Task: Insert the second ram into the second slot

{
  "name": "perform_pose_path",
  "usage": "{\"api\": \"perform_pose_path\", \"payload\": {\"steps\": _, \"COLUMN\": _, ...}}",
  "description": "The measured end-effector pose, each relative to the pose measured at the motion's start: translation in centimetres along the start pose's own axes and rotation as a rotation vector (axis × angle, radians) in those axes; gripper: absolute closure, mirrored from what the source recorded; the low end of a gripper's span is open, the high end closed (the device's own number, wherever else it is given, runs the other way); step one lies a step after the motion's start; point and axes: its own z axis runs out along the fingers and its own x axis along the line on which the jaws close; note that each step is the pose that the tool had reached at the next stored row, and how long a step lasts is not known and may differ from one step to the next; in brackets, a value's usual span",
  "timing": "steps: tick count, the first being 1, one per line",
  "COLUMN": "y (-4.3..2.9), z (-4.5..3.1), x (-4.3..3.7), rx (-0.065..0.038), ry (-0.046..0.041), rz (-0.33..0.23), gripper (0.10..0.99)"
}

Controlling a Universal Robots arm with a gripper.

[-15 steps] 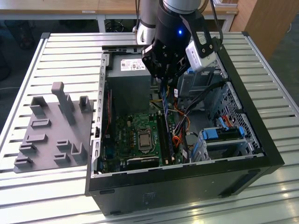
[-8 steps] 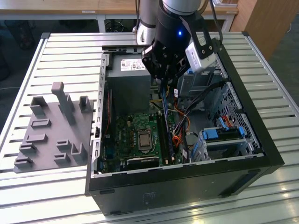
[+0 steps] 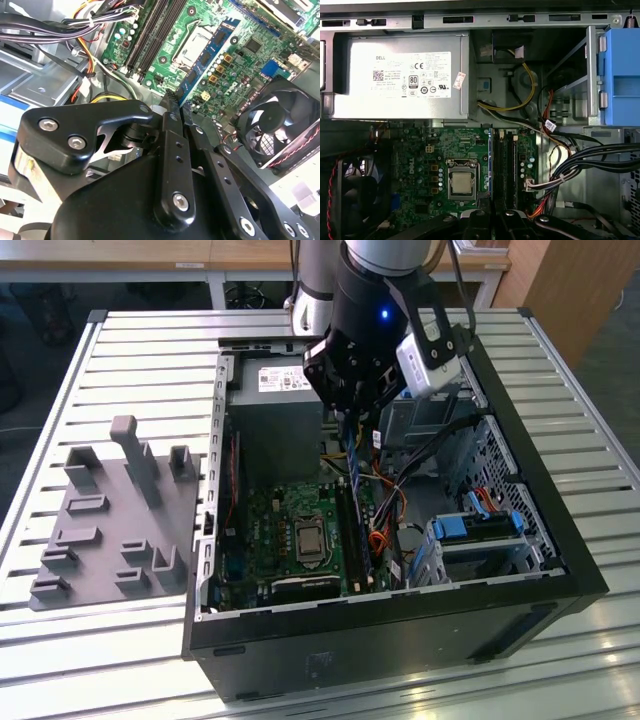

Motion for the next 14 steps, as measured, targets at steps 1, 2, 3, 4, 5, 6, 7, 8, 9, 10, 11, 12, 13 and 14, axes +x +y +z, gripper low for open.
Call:
{"api": "perform_pose_path", "payload": {"steps": 1, "y": 0.0, "z": 0.02, "x": 0.0, "rx": 0.0, "ry": 0.0, "rz": 0.0, "gripper": 0.949}}
{"api": "perform_pose_path", "payload": {"steps": 2, "y": 0.0, "z": 0.05, "x": 0.0, "rx": 0.0, "ry": 0.0, "rz": 0.0, "gripper": 0.949}}
{"api": "perform_pose_path", "payload": {"steps": 3, "y": 0.0, "z": 0.07, "x": 0.0, "rx": 0.0, "ry": 0.0, "rz": 0.0, "gripper": 0.949}}
{"api": "perform_pose_path", "payload": {"steps": 4, "y": 0.0, "z": 0.1, "x": 0.0, "rx": 0.0, "ry": 0.0, "rz": 0.0, "gripper": 0.949}}
{"api": "perform_pose_path", "payload": {"steps": 5, "y": -0.01, "z": 0.15, "x": -0.01, "rx": 0.0, "ry": -0.0001, "rz": 0.0, "gripper": 0.949}}
{"api": "perform_pose_path", "payload": {"steps": 6, "y": -0.01, "z": 0.17, "x": -0.01, "rx": 0.0, "ry": 0.0, "rz": 0.0, "gripper": 0.949}}
{"api": "perform_pose_path", "payload": {"steps": 7, "y": -0.01, "z": 0.18, "x": -0.01, "rx": 0.0, "ry": 0.0, "rz": 0.0, "gripper": 0.949}}
{"api": "perform_pose_path", "payload": {"steps": 8, "y": -0.01, "z": 0.21, "x": -0.01, "rx": 0.0, "ry": 0.0, "rz": 0.0, "gripper": 0.949}}
{"api": "perform_pose_path", "payload": {"steps": 9, "y": -0.01, "z": 0.23, "x": -0.01, "rx": 0.0, "ry": 0.0, "rz": 0.0, "gripper": 0.949}}
{"api": "perform_pose_path", "payload": {"steps": 10, "y": -0.01, "z": 0.24, "x": -0.01, "rx": 0.0, "ry": 0.0, "rz": 0.0, "gripper": 0.949}}
{"api": "perform_pose_path", "payload": {"steps": 11, "y": -0.01, "z": 0.28, "x": -0.01, "rx": 0.0, "ry": 0.0, "rz": 0.0, "gripper": 0.949}}
{"api": "perform_pose_path", "payload": {"steps": 12, "y": -0.01, "z": 0.31, "x": -0.02, "rx": 0.0, "ry": 0.0, "rz": 0.0, "gripper": 0.949}}
{"api": "perform_pose_path", "payload": {"steps": 13, "y": -0.02, "z": 0.32, "x": -0.02, "rx": 0.0, "ry": 0.0, "rz": 0.0, "gripper": 0.949}}
{"api": "perform_pose_path", "payload": {"steps": 14, "y": -0.02, "z": 0.33, "x": -0.02, "rx": 0.0, "ry": 0.0, "rz": 0.0, "gripper": 0.949}}
